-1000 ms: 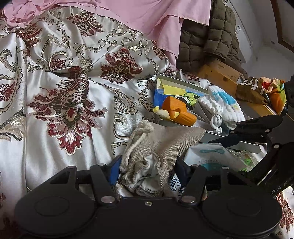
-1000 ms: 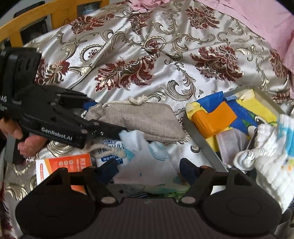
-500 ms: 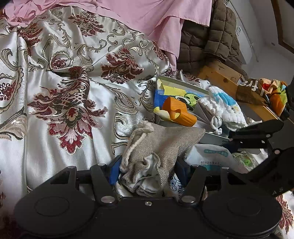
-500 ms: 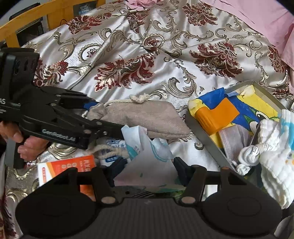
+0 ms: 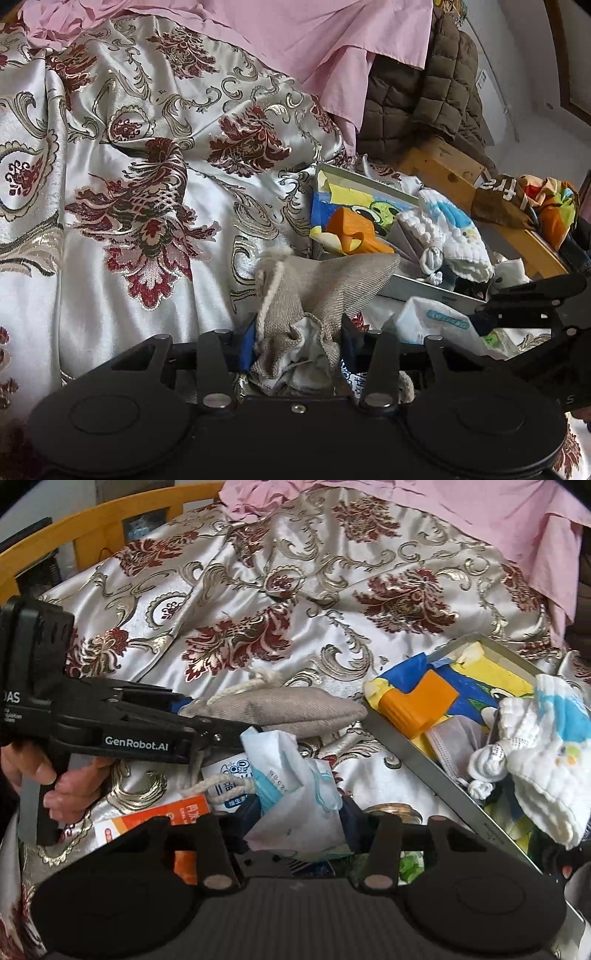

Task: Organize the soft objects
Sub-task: 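Carry the burlap bag and wet-wipes packet over the painting tray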

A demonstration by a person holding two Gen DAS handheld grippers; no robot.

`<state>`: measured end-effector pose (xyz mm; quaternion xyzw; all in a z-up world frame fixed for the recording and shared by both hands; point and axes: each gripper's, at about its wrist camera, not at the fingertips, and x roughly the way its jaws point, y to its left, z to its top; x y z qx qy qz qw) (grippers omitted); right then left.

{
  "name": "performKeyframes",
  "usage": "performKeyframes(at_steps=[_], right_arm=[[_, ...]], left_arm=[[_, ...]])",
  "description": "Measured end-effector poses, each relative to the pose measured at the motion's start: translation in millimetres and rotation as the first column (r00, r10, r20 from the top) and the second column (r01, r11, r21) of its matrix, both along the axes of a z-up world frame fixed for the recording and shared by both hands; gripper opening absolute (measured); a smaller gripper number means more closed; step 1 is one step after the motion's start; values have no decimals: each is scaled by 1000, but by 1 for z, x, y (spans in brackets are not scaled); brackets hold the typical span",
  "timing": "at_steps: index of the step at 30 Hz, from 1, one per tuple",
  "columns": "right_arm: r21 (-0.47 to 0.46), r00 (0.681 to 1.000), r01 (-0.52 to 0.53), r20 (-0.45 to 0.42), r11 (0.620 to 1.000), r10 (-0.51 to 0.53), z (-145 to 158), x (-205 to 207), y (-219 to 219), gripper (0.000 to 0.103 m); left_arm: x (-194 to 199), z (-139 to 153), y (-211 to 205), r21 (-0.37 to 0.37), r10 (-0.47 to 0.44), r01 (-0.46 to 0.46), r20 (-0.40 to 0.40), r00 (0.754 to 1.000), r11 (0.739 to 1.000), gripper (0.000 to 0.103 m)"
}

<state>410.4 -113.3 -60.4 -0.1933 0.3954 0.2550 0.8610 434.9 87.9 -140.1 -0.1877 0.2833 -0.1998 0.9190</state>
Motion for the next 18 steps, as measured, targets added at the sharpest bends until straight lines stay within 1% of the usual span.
performKeyframes(at_steps=[4, 6, 11, 14, 18], right_arm=[[11, 1000, 25, 12, 1000, -26, 1, -6, -1, 42], [17, 999, 32, 19, 999, -32, 2, -9, -2, 41], [47, 999, 39, 26, 998, -41, 9, -21, -7, 39], [63, 998, 47, 40, 997, -49, 17, -30, -10, 39], [86, 994, 81, 66, 993, -87, 36, -44, -19, 39]], left_arm=[[-3, 4, 1, -12, 10, -10, 12, 1000, 1000, 43], [-7, 8, 2, -18, 21, -21, 30, 999, 1000, 42], [-17, 20, 6, -61, 53, -49, 75, 996, 997, 42], [-24, 29, 4, -65, 66, -60, 95, 993, 996, 42], [-31, 41, -2, -68, 62, -55, 107, 992, 996, 42]])
